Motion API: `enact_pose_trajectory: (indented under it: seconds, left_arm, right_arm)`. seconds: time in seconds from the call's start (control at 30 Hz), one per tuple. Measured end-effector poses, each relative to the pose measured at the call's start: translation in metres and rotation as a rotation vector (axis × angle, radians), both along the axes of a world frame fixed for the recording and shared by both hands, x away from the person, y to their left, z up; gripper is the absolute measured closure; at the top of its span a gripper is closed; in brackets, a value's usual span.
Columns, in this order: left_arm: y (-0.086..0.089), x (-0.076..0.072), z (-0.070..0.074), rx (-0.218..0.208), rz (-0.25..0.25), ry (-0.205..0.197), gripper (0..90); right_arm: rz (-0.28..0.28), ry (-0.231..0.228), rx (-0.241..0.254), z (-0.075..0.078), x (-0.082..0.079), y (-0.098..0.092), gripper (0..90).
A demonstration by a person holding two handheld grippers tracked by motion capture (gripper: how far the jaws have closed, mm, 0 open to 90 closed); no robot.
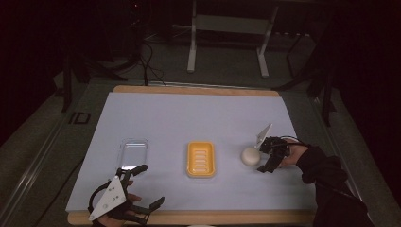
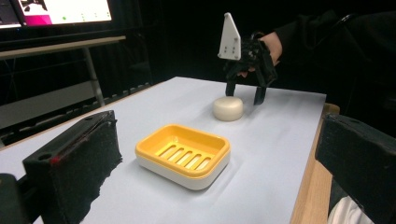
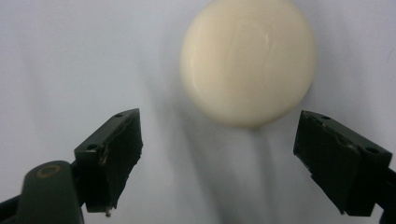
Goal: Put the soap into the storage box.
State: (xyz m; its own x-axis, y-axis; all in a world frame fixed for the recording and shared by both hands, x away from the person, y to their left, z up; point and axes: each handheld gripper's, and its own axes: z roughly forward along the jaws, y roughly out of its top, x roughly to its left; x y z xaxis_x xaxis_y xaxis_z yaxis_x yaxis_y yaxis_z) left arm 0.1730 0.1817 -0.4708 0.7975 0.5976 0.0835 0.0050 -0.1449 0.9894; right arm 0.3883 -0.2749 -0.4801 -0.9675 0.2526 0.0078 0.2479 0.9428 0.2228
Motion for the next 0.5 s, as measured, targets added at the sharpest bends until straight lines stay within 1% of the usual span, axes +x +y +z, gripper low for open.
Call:
enact_pose_trajectory:
  seconds: [0.13,0.23,0.3,0.37,0.43,0.47,0.5]
  left_arm:
    - [0.000,0.000,0.000,-0.008,-0.006,-0.001,0.1]
    - [0.001,0.000,0.001,-0.015,-0.006,-0.006,0.1]
    - [0.001,0.000,0.000,-0.013,-0.006,-0.006,0.1]
    - [0.000,0.000,0.000,-0.012,-0.007,-0.005,0.1]
    - [0.000,0.000,0.000,-0.013,-0.009,-0.005,0.1]
    - [0.000,0.000,0.000,-0.011,-0.009,-0.004,0.1]
    - [0.000,0.000,0.000,-0.009,-0.010,-0.005,0.1]
  right_arm:
    - [-0.004,0.001,0.001,-0.005,0.004,0.003,15.2]
    - [-0.006,-0.013,0.024,-0.007,0.007,0.005,16.7]
    - [-0.009,-0.033,0.050,-0.008,0.010,0.006,17.2]
    - [-0.017,-0.037,0.075,-0.010,0.011,0.007,17.9]
    - [-0.016,-0.037,0.087,-0.012,0.011,0.010,19.1]
    - [-0.011,-0.043,0.083,-0.014,0.012,0.012,19.1]
    - [-0.010,-0.041,0.080,-0.015,0.012,0.013,19.1]
